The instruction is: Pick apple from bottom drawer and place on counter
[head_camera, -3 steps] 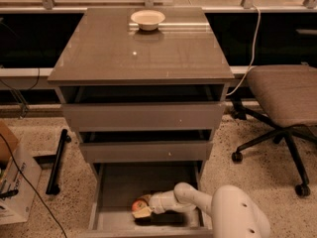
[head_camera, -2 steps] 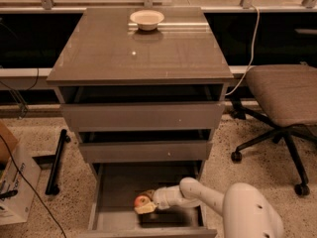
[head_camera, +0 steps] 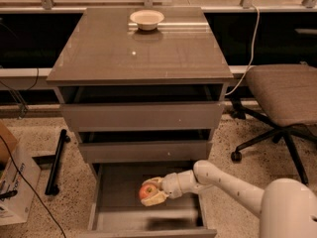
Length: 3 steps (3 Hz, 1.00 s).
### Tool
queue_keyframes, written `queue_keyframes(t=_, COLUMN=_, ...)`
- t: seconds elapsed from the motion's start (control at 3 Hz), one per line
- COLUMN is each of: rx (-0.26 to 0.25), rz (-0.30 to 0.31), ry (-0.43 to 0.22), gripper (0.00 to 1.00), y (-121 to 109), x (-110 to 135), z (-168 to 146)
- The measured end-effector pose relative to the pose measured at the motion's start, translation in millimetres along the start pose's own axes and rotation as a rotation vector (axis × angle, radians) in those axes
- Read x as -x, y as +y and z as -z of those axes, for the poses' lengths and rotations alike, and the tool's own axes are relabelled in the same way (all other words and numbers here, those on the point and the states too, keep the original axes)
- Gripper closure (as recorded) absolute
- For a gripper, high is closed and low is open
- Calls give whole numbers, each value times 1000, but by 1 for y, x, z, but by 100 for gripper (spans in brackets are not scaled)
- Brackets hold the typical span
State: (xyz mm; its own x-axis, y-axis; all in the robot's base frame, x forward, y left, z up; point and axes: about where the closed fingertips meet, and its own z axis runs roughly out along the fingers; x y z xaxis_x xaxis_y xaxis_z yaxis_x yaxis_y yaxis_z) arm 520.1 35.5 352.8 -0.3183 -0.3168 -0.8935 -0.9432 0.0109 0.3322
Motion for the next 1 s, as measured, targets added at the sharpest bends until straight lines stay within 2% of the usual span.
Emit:
queue_keyframes(t=0.33, rx=-8, rz=34, ry=68, gripper=100, y=62, x=73, z=40)
queue_keyframes(t=0.67, rx=-35, rz=52, ry=156, gripper=100, y=96, x=125, z=63)
queue_keyframes(t=1.0, rx=-160, rz=44, ry=292, gripper=100, y=85, x=223, z=109)
